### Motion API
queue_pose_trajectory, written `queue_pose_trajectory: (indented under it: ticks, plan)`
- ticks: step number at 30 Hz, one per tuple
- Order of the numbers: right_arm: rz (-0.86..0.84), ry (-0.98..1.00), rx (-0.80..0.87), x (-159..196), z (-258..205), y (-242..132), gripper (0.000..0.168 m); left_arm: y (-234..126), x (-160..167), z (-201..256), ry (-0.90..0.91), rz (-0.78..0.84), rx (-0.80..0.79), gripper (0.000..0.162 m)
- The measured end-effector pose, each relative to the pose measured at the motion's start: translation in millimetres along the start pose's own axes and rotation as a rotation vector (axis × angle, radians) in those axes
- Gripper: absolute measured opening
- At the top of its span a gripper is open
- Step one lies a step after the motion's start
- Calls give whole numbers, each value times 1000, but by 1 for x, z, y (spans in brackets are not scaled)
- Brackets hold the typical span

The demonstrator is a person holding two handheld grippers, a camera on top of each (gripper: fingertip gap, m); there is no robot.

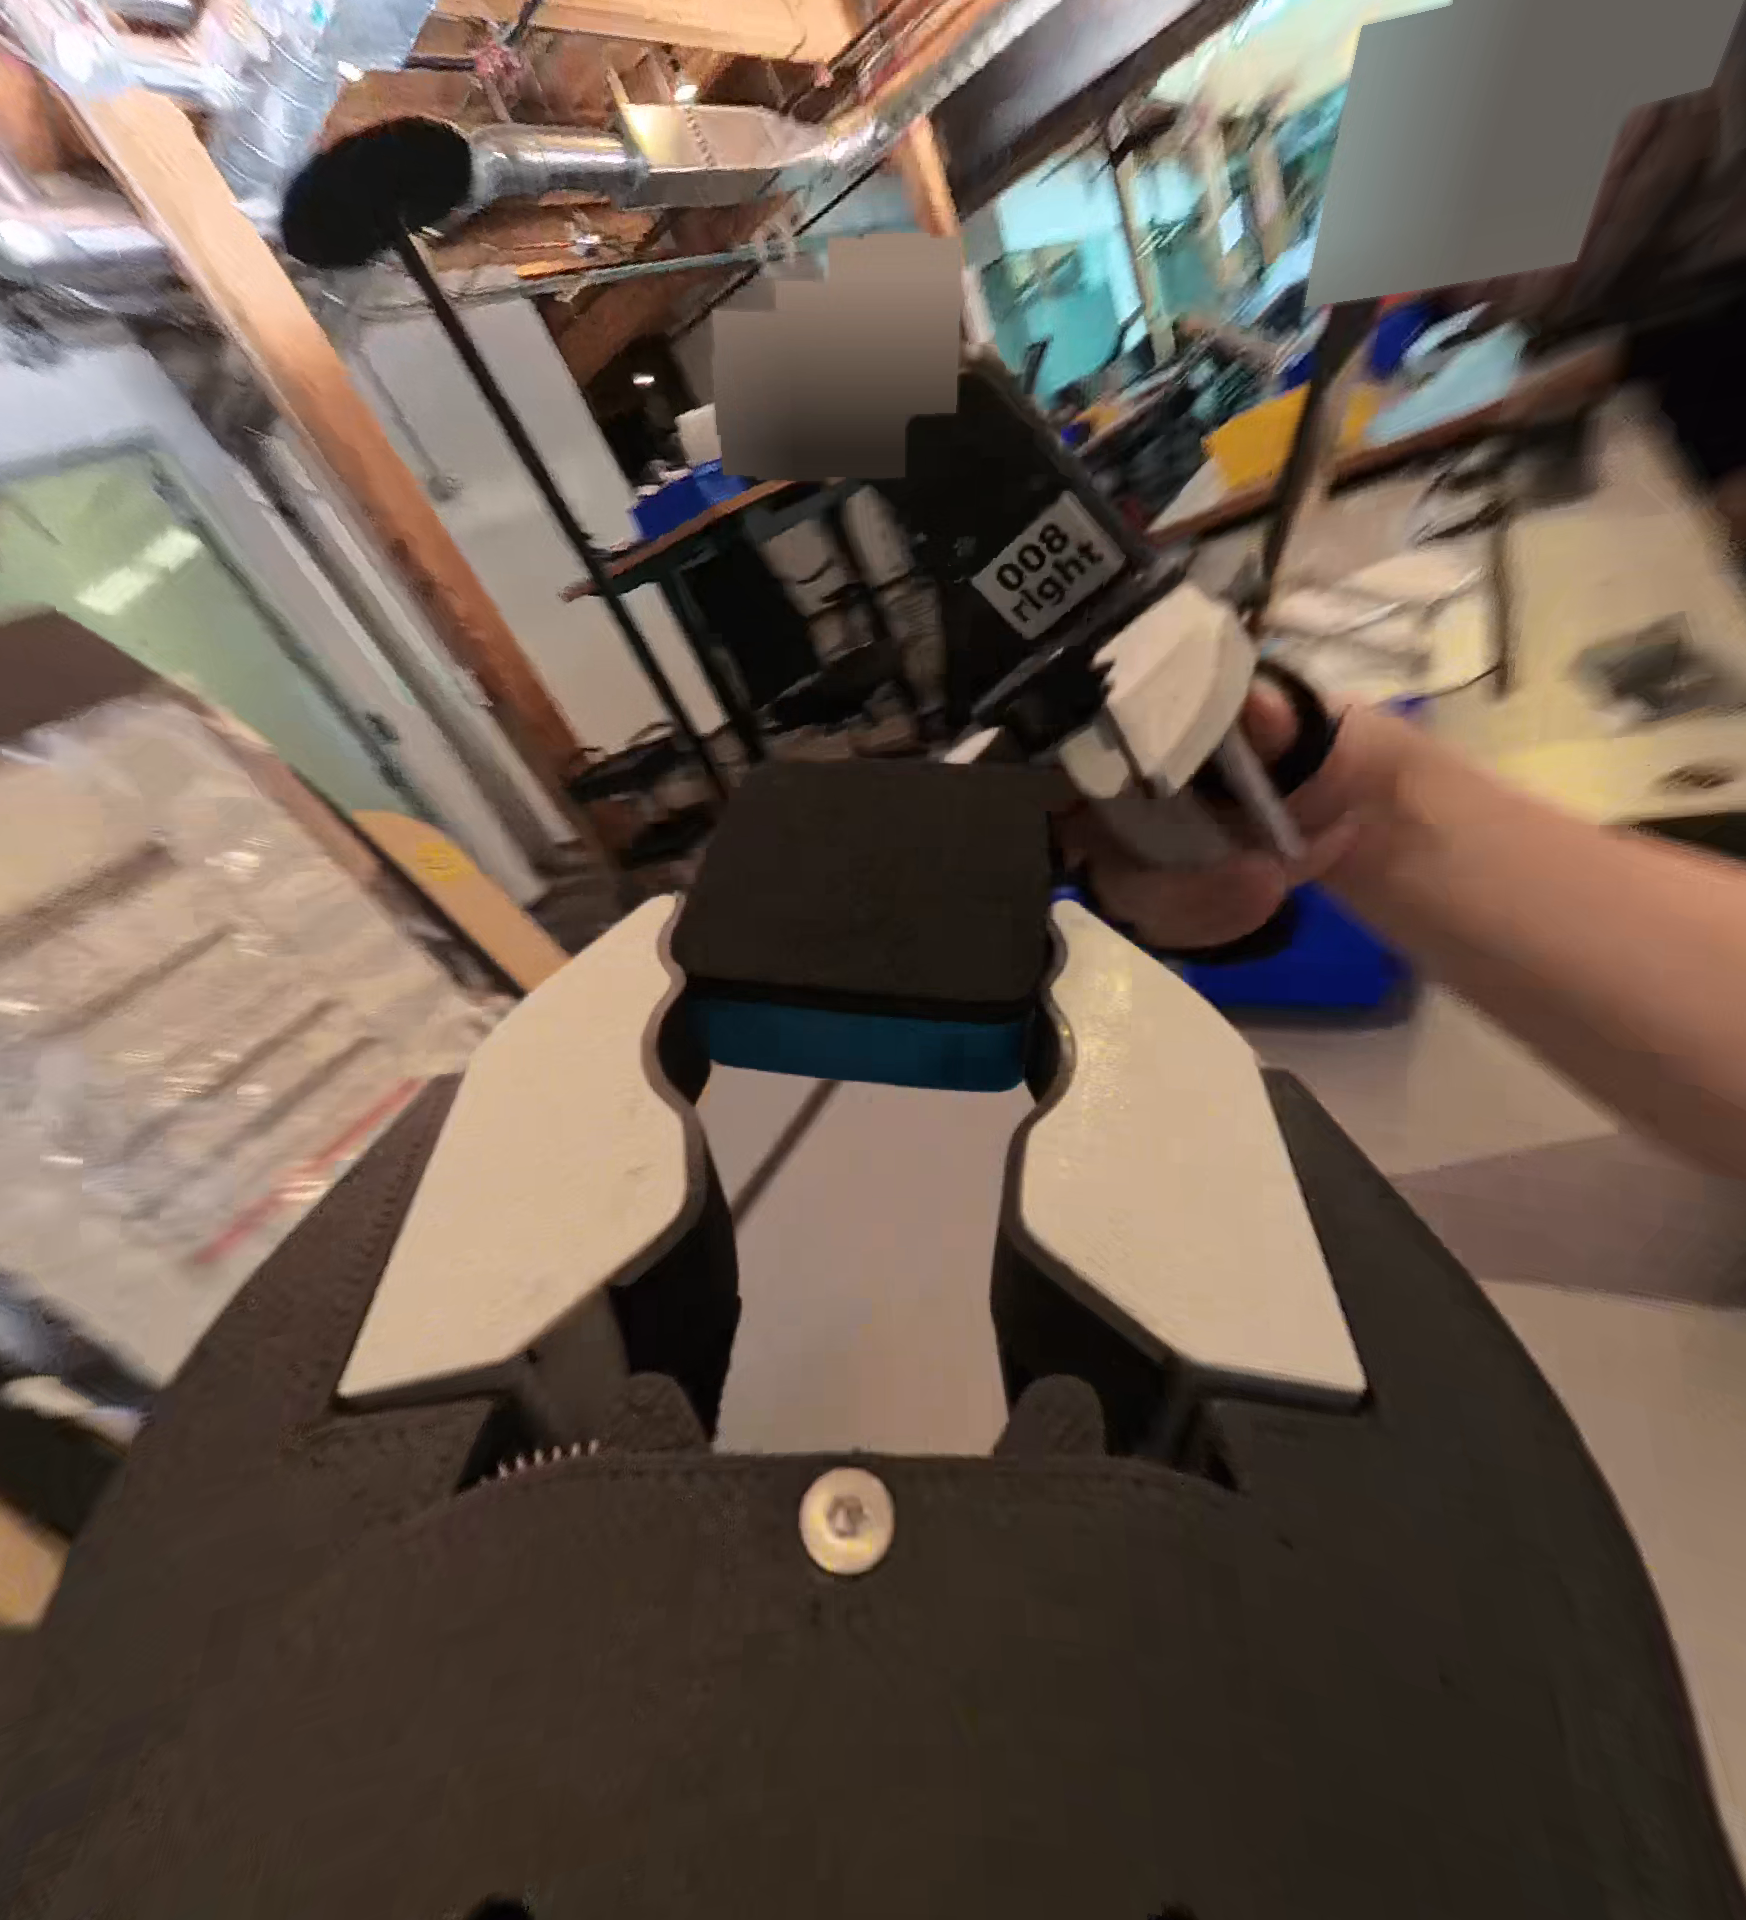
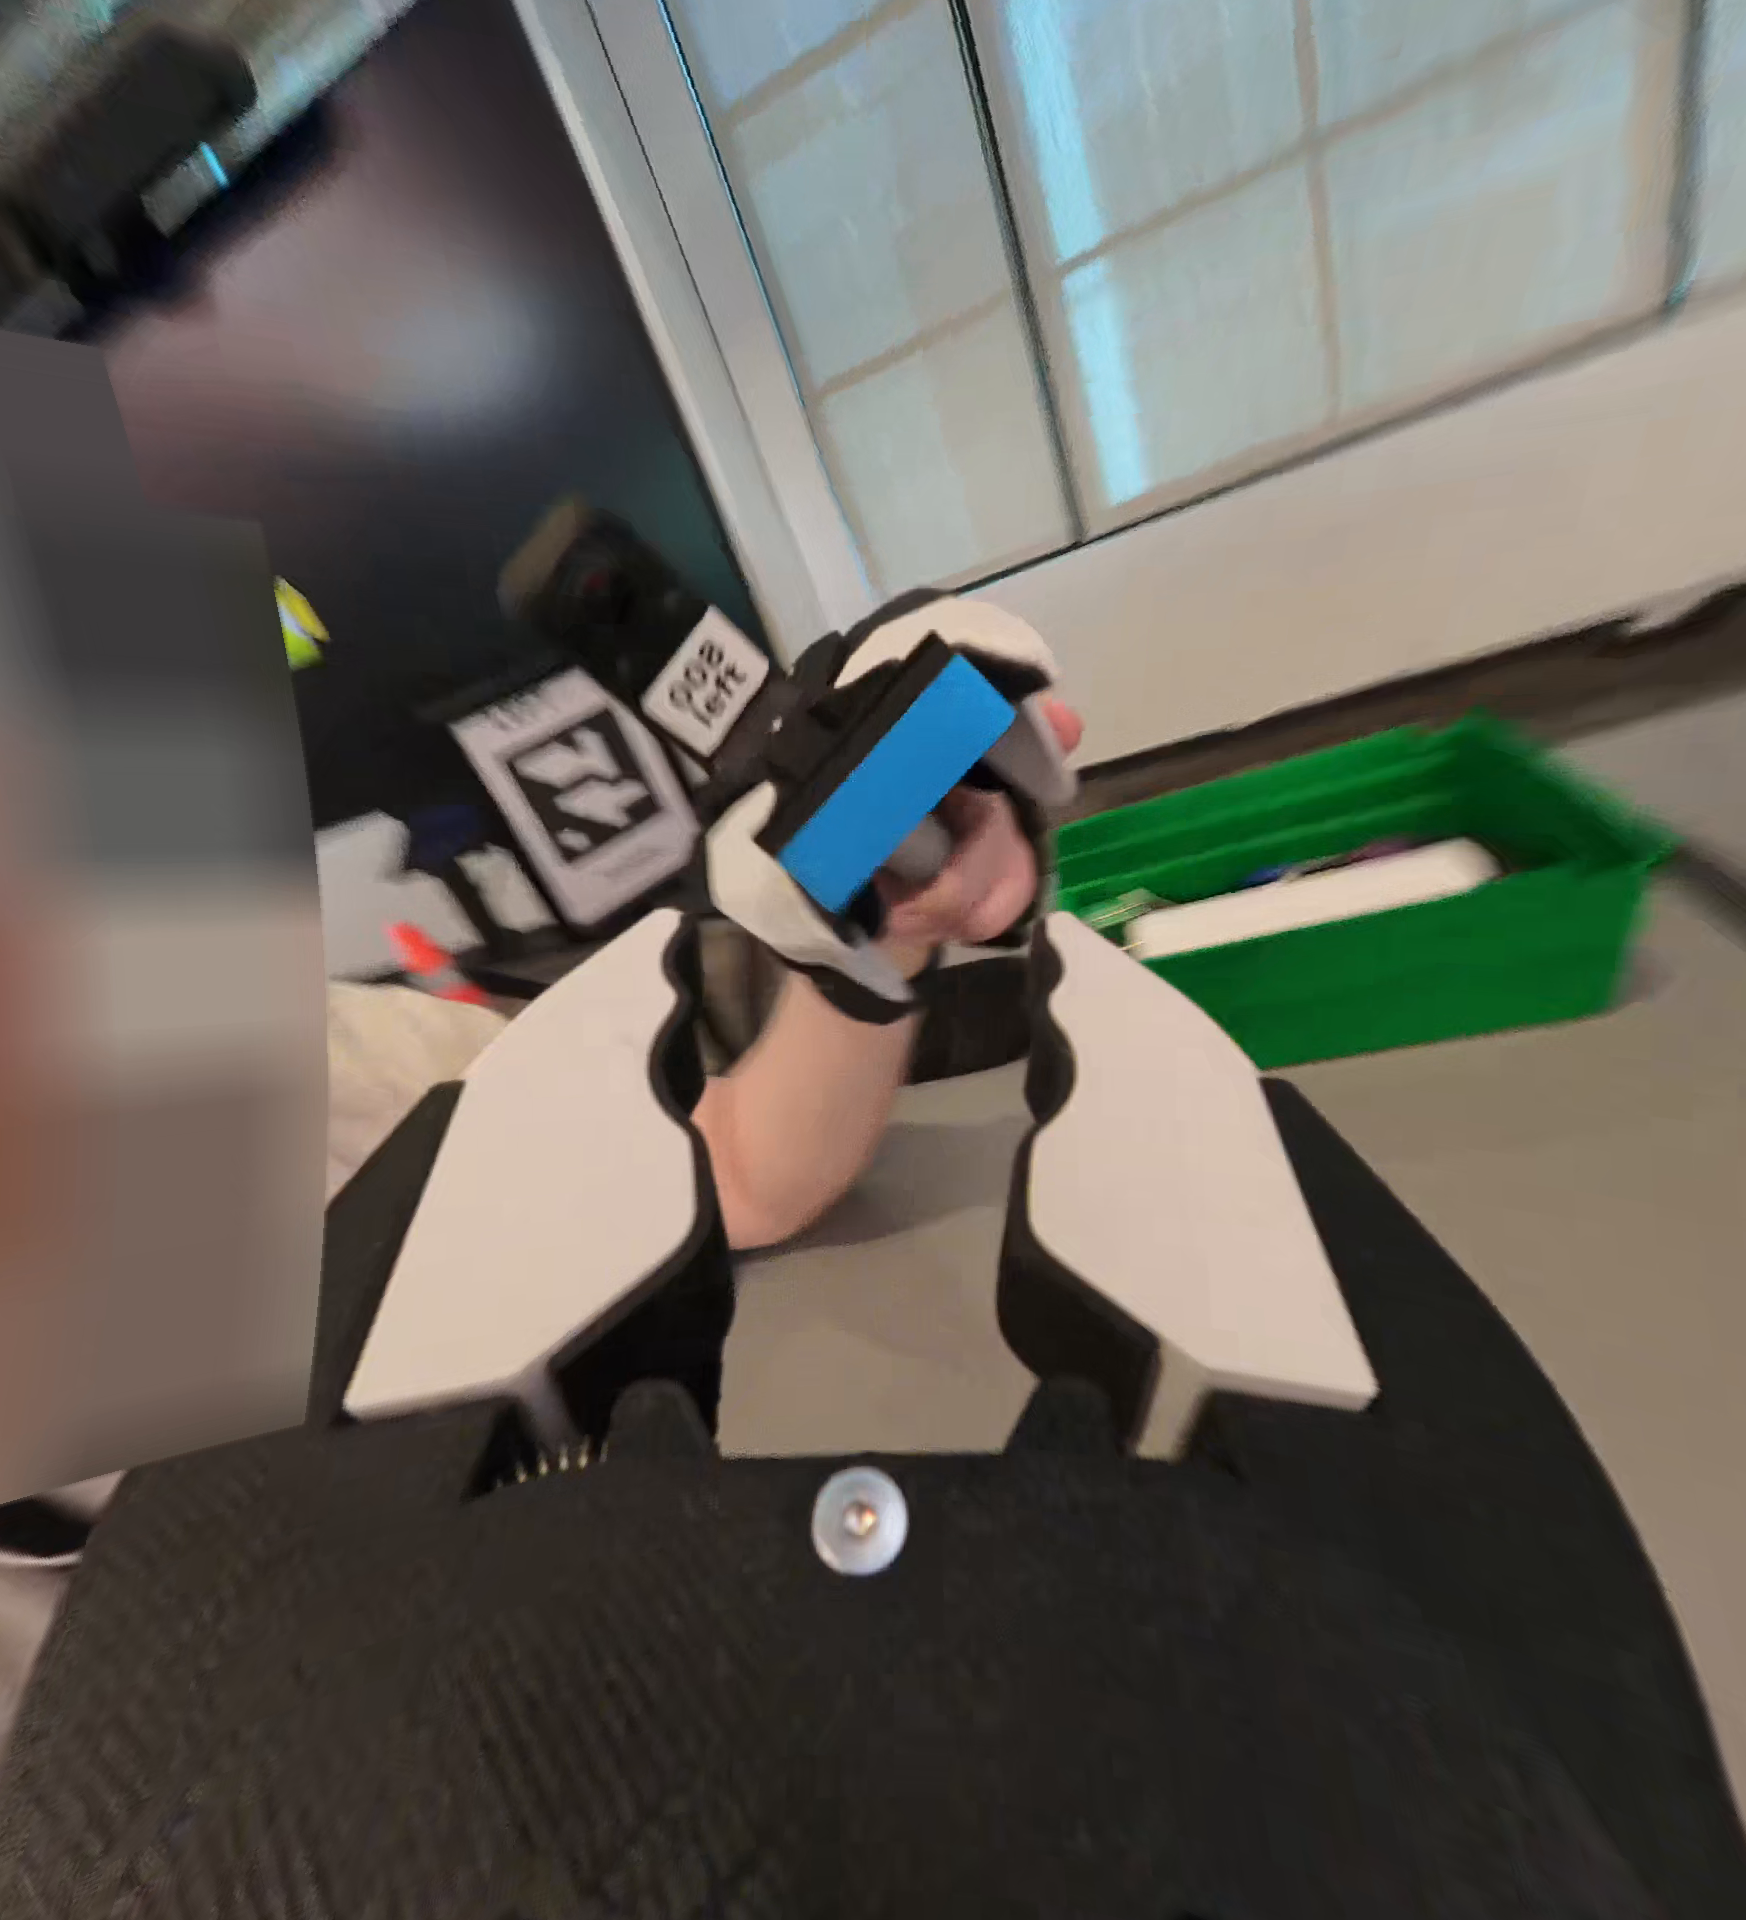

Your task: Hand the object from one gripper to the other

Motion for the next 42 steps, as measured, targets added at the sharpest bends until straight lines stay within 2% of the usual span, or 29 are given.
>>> queue_pose_trajectory:
  ticks: [1,3,5,7,11,15,16,17,18,19,20,21,24,26,27,30,33,35,39,42]
  plan:
    - [47,-158,62,-2,-5,-3,64,-5,-3,-3,-107,48,70,59]
    - [156,-511,193,-3,-19,-6,73,-15,-7,-8,-320,144,260,59]
    - [265,-865,333,3,-36,-6,73,-21,-8,-13,-520,207,418,59]
    - [338,-1167,435,11,-52,-1,71,-23,-2,-16,-673,176,551,59]
    - [216,-1329,472,21,-66,19,68,-20,12,-19,-793,71,623,59]
    - [87,-1420,486,32,-66,36,62,-14,19,-12,-760,-59,635,60]
    - [49,-1430,485,34,-64,39,59,-12,20,-9,-746,-87,649,60]
    - [8,-1444,484,37,-61,40,45,-10,21,-7,-726,-117,644,60]
    - [-27,-1454,483,38,-58,41,24,-9,21,-5,-700,-139,616,60]
    - [-25,-1430,499,37,-56,40,23,-9,21,-7,-677,-137,576,61]
    - [-6,-1370,518,33,-53,38,23,-10,19,-10,-657,-125,515,70]
    - [29,-1273,526,27,-50,34,24,-13,17,-13,-620,-109,441,80]
    - [169,-919,490,8,-40,18,21,-23,10,-21,-395,-102,172,87]
    - [356,-787,586,-3,-34,6,23,-26,0,-18,-282,-40,39,92]
    - [452,-773,691,-5,-31,1,23,-26,-6,-16,-255,8,-5,92]
    - [588,-878,1049,-2,-30,-4,24,-18,-25,-5,-215,140,-124,92]
    - [630,-1093,1255,8,-40,9,23,-4,-35,14,-74,137,-267,92]
    - [664,-1209,1326,16,-48,22,23,4,-41,29,69,98,-367,90]
    - [613,-1447,1379,31,-58,50,23,18,-45,52,319,-39,-501,84]
    - [628,-1563,1379,37,-62,58,23,21,-44,55,346,-132,-530,84]
Point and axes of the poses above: each gripper's, where its closed fingertips meet, y out along the fingers, x out of its underside, z = x × y across the jaws, the point moved 10 cm from there along -y, back along the fingers, and after that the axes turned 11 degrees about x, right-handed, at the moved point
